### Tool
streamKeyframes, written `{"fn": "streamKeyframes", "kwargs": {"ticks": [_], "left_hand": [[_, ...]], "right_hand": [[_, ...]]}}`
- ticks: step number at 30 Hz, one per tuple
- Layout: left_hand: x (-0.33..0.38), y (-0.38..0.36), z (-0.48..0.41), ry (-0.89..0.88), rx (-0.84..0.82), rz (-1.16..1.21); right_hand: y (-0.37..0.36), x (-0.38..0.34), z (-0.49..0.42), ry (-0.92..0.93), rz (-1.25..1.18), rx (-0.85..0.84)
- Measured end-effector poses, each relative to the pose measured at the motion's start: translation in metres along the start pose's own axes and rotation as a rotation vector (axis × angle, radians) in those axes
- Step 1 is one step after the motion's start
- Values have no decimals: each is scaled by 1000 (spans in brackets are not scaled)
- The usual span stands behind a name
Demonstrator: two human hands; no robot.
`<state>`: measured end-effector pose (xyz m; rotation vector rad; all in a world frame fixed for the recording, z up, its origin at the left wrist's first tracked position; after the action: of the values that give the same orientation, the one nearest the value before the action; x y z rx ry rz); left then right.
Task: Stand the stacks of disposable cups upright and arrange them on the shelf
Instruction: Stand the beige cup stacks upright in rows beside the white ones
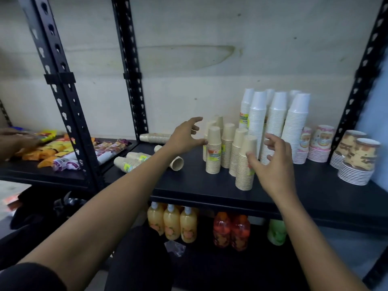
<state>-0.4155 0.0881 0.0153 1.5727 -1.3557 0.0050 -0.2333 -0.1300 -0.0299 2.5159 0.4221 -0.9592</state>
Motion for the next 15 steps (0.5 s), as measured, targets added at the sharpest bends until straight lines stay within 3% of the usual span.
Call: {"fn": "streamKeyframes", "kwargs": {"ticks": [5, 15], "left_hand": [[-33, 59, 20, 102, 88, -55], [-118, 144, 49, 335, 122, -175]], "right_hand": [[-24, -65, -22, 223, -85, -17], [-184, -111, -60, 229, -57, -488]]}}
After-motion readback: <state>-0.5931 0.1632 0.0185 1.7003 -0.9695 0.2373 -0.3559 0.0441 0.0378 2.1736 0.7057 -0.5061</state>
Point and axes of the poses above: each hand's wrist, its own z-axis away from the middle knuckle, its own y-axis out of the back of the hand, x = y × z, the point moved 2 cm from there along -z, towards the middle knuckle, and after that the axes turned 2 degrees about -y, right-handed, at the moved point
